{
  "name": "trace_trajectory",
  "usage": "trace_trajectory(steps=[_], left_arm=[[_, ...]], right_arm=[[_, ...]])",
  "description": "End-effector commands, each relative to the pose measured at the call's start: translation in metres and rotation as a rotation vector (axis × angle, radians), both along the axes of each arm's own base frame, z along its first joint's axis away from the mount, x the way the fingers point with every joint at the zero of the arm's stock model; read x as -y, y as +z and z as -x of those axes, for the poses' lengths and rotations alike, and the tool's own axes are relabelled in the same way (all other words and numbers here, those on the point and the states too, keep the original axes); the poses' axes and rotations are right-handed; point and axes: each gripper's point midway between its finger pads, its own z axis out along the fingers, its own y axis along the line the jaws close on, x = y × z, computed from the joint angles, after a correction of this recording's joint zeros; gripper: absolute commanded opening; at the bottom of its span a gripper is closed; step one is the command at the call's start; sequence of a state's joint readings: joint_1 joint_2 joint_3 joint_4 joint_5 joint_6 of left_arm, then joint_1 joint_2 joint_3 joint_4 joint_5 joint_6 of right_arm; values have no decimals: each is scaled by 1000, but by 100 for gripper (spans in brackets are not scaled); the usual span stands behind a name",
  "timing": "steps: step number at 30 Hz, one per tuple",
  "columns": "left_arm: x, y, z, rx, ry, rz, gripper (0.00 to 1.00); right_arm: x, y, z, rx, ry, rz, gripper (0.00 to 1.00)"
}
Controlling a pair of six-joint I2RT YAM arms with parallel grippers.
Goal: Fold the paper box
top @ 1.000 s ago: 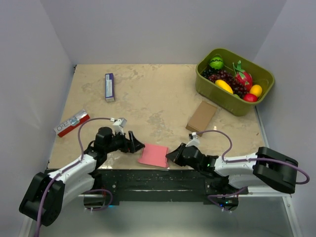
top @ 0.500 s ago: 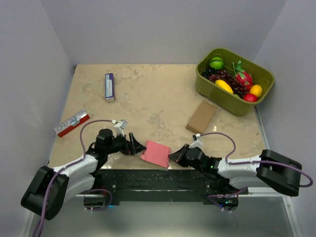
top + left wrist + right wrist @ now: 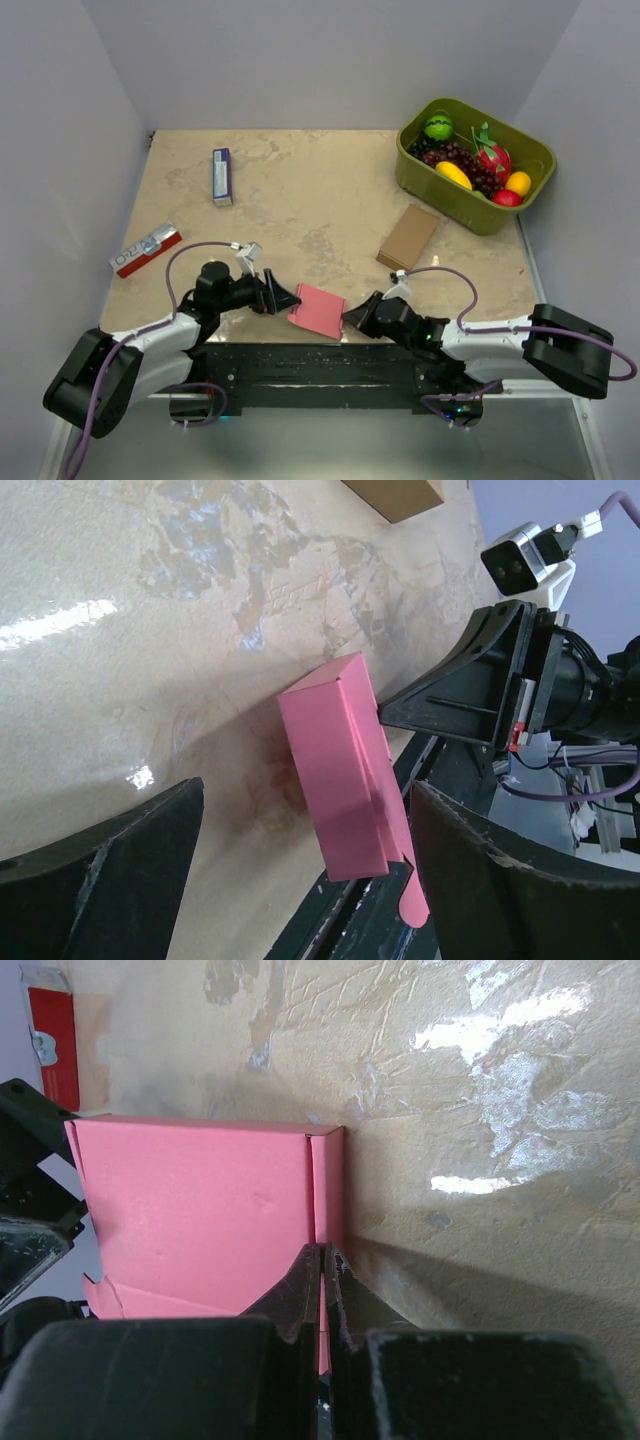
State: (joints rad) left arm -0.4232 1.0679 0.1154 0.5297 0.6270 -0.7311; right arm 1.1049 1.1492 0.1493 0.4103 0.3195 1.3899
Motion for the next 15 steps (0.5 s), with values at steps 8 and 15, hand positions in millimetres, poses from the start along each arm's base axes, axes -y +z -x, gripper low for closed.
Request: trace_trajectory(steps=[8, 15], left_arm=[[25, 6, 12, -11, -104, 40, 80], [38, 12, 12, -39, -144, 79, 42]], right_arm=[[23, -22, -4, 14, 0, 215, 0], [22, -6, -16, 101, 35, 305, 0]])
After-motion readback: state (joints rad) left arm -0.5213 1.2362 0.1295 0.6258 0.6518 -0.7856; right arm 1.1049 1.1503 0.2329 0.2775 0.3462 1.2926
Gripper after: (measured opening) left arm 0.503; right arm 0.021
